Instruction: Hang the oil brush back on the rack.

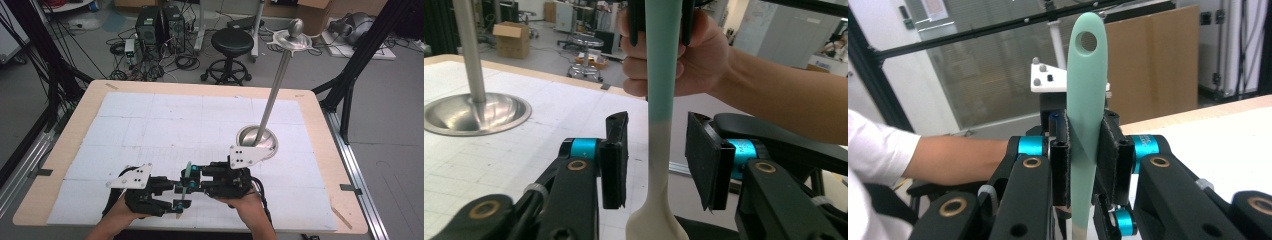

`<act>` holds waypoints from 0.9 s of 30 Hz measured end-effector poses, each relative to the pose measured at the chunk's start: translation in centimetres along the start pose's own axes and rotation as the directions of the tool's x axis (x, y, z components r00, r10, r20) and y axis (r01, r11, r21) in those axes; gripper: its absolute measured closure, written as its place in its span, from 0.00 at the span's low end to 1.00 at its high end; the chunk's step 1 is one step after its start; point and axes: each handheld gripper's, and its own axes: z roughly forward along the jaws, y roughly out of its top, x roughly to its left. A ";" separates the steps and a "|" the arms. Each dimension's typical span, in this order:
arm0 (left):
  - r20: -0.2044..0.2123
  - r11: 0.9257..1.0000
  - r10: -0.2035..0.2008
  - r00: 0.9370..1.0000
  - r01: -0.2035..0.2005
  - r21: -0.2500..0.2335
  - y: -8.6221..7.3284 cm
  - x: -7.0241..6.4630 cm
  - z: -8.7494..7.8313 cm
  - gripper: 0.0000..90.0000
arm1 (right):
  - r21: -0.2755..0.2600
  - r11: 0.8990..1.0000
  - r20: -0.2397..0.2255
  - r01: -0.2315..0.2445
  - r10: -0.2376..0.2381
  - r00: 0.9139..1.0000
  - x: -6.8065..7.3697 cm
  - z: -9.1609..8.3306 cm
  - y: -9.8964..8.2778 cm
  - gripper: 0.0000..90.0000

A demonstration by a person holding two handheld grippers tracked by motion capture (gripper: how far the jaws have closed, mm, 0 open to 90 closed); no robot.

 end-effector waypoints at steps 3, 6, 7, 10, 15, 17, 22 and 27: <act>0.019 1.000 0.003 1.000 -0.003 0.000 0.0 0.0 0.0 0.73 | 0.014 1.000 -0.023 0.009 -0.008 1.000 0.0 0.2 0.0 0.85; 0.019 1.000 0.004 1.000 -0.005 0.007 -0.1 0.0 0.1 0.77 | 0.011 1.000 -0.036 0.006 -0.005 0.999 -0.1 0.2 0.0 0.85; 0.020 1.000 0.006 1.000 -0.006 0.005 -0.1 0.1 0.1 0.79 | 0.008 1.000 -0.042 0.007 -0.007 0.999 -0.2 0.2 0.0 0.85; 0.008 1.000 0.025 1.000 -0.025 -0.001 -0.1 0.0 0.0 0.88 | 0.006 1.000 -0.043 0.006 -0.006 0.999 -0.2 0.2 0.0 0.85; -0.036 0.999 0.031 0.999 -0.031 0.007 0.0 -0.1 0.0 0.91 | 0.008 1.000 -0.018 0.003 -0.003 1.000 -0.1 0.1 0.0 0.85; -0.072 0.999 0.038 0.997 -0.038 0.008 0.0 -0.1 -0.1 0.91 | 0.005 1.000 0.004 -0.007 0.007 1.000 -0.1 0.1 0.0 0.83; -0.212 1.000 0.029 0.977 -0.030 -0.001 0.2 -0.1 -0.2 0.91 | -0.015 0.999 0.164 -0.040 0.042 0.986 0.4 0.2 0.0 0.56; -0.328 1.000 0.031 0.944 -0.028 0.014 0.2 -0.3 0.2 0.91 | -0.024 1.000 0.338 -0.017 0.024 0.941 1.6 0.8 0.2 0.53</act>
